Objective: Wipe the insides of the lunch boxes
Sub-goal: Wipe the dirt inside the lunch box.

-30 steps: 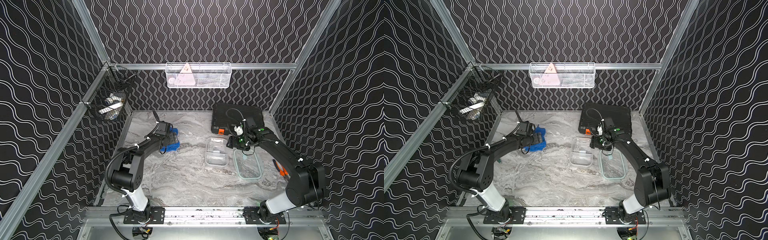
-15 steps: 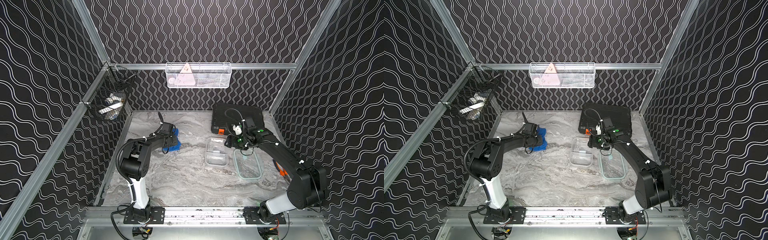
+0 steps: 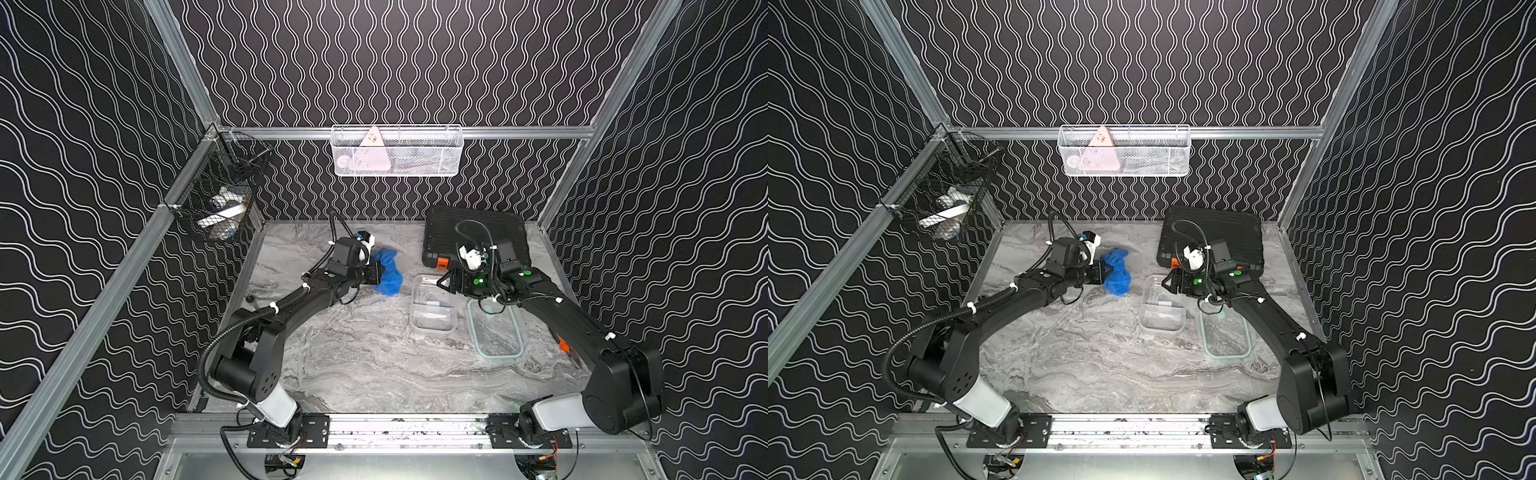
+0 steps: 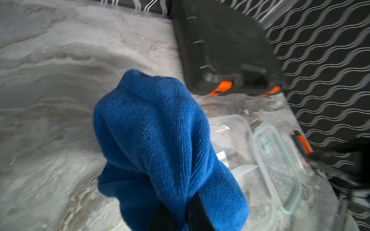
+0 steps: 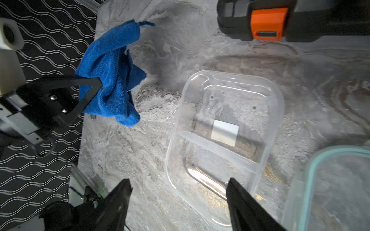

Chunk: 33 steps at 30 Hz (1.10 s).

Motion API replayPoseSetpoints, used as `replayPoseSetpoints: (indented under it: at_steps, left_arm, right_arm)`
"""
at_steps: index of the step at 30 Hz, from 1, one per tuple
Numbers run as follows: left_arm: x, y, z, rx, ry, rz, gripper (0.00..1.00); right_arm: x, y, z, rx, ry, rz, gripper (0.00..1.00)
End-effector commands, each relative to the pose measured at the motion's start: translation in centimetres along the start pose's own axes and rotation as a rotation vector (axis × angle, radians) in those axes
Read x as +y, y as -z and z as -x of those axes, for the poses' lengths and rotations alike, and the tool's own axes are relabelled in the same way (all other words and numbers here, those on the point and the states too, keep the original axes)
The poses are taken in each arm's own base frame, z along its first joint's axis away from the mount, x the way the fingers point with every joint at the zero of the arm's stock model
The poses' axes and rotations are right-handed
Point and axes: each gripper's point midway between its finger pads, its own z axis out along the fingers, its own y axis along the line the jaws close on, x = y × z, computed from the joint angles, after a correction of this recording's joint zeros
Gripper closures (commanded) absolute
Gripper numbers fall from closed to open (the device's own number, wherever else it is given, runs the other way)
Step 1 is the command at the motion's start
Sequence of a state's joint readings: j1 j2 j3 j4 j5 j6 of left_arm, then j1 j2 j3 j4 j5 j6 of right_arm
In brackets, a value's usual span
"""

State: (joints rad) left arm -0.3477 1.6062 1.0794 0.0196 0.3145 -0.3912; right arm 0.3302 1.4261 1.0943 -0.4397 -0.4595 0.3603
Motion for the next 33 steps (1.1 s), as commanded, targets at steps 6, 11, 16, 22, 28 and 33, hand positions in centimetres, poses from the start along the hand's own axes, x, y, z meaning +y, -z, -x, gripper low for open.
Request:
replayPoseSetpoints:
  at_steps: [6,11,16,22,28,33]
  left_arm:
    - [-9.2,0.8,0.6,-0.050,-0.127,-0.310,0.97]
    - [-12.1,1.3,-0.4,-0.068,-0.170,-0.408,0.96]
    - [-13.5,2.2,-0.4,-0.102,-0.190,-0.458,0.96]
    - [-14.8,2.3,-0.5,-0.114,-0.193,-0.506,0.96]
    - [-15.5,1.9,-1.0,-0.112,-0.181,-0.537,0.96]
    - [-16.0,1.6,-1.3,-0.103,-0.171,-0.560,0.92]
  right_arm:
    - [4.3,1.3,1.6,-0.081,0.033,0.217,0.15]
    - [4.4,1.0,1.7,-0.097,0.004,0.248,0.13]
    - [5.3,0.8,2.1,-0.109,-0.023,0.319,0.13]
    - [6.1,0.6,2.5,-0.119,-0.057,0.387,0.16]
    - [6.4,0.5,3.2,-0.139,-0.092,0.413,0.25]
    - [6.5,0.7,3.5,-0.158,-0.112,0.428,0.47]
